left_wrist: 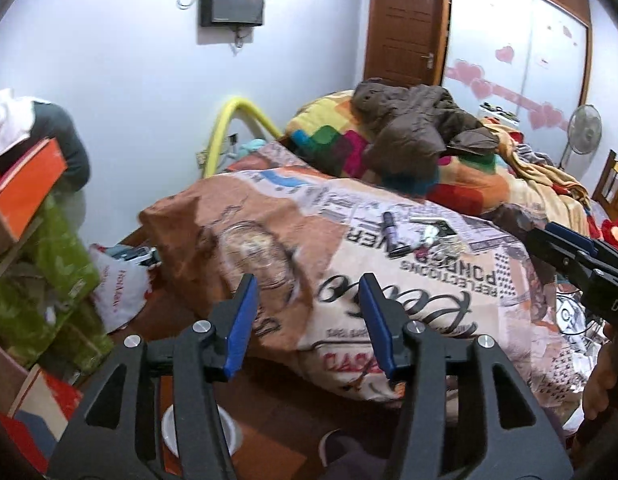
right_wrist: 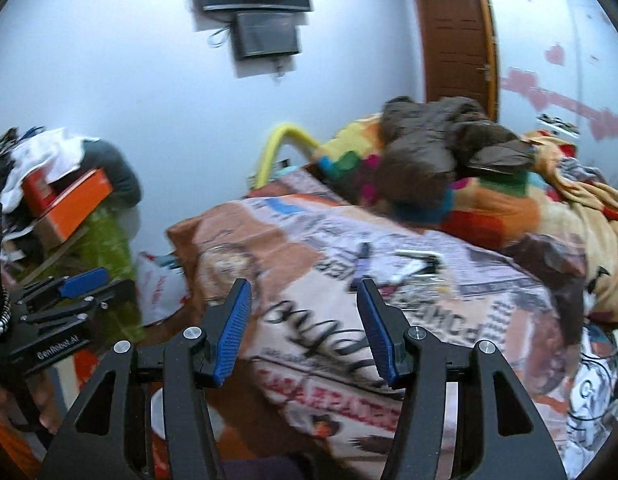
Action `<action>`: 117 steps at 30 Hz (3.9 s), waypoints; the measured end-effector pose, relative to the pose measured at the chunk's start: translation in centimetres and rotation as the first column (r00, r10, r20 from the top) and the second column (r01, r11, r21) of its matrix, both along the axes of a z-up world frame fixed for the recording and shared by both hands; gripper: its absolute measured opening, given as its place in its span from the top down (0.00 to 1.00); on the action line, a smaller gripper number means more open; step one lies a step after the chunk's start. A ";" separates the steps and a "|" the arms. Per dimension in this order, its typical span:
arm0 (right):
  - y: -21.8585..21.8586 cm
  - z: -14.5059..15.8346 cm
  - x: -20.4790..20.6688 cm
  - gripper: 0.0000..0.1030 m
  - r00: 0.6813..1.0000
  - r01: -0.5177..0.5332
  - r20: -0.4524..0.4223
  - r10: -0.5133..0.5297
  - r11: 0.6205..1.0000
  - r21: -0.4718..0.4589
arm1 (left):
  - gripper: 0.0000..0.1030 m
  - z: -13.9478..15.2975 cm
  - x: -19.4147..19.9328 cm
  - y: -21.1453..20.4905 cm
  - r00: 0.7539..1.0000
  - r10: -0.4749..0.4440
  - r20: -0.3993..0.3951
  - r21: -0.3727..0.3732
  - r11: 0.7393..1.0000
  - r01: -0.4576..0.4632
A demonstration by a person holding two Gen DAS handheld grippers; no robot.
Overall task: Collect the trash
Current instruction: 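Move both open tools back over the items on the bed, then grasp the pink wrapper with the left tool, then grasp the white earphones with the right tool while left holds wrapper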
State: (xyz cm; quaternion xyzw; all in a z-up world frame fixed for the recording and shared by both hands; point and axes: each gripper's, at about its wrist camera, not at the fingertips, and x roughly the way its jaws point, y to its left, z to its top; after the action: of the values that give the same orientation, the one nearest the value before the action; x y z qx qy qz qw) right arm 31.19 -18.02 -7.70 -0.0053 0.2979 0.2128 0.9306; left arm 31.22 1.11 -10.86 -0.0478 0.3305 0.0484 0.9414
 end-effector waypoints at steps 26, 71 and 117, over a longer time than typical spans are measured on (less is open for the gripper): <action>-8.5 -11.5 13.7 0.39 0.936 0.173 -0.316 -0.154 0.984 0.032 | 0.44 -11.8 18.6 -7.0 0.945 -0.202 -0.256 -0.067 0.979 0.191; -12.7 -14.5 19.4 0.94 0.868 0.333 -0.427 -0.253 0.935 0.122 | 0.74 -16.7 26.5 -13.2 0.885 -0.345 -0.312 -0.122 0.938 0.323; -2.9 -17.4 19.9 0.55 0.910 0.135 -0.391 -0.138 0.990 -0.036 | 0.72 -15.6 24.8 -9.7 0.901 -0.370 -0.225 -0.184 0.925 0.334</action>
State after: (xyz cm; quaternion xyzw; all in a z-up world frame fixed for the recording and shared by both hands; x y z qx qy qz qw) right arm 51.10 -20.95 -25.06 0.0545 0.4787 0.1429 0.8645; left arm 56.00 -8.58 -26.43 -0.0470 0.4547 -0.1404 0.8783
